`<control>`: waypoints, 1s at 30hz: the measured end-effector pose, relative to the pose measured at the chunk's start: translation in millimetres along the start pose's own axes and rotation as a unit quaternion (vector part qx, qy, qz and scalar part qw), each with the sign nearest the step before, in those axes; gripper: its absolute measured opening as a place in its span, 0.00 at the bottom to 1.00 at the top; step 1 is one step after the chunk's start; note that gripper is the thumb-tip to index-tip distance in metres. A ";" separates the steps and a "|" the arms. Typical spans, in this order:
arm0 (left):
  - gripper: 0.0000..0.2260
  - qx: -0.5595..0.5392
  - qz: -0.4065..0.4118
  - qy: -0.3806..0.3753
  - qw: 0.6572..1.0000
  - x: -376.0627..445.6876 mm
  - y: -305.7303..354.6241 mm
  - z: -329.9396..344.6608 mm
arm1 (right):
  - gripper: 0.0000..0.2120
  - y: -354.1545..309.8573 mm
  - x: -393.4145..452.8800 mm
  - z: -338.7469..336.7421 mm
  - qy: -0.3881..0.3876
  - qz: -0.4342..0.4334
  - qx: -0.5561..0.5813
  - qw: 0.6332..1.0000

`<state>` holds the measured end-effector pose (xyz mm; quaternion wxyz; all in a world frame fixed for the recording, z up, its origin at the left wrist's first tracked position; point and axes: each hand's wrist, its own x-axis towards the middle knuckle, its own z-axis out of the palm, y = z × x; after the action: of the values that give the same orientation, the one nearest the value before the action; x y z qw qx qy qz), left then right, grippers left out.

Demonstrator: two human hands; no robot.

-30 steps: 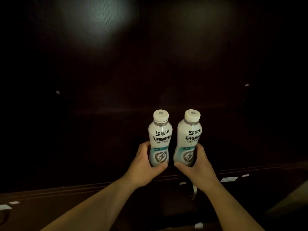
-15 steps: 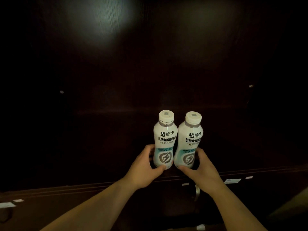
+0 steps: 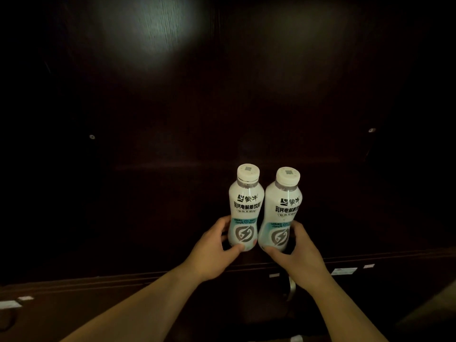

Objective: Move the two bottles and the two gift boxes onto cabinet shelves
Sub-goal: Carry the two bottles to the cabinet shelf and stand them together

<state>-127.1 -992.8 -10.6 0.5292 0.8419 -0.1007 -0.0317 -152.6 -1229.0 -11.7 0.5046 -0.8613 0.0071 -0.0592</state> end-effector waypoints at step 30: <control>0.45 -0.016 -0.006 0.026 1.000 -4.0 3.3 0.6 | 0.54 -3.5 -1.4 -1.2 0.016 -0.028 0.049 0.998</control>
<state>-131.6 -993.9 -8.1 0.5448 0.8345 -0.0815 -0.0140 -154.2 -1228.2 -8.2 0.5437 -0.8346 -0.0121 -0.0877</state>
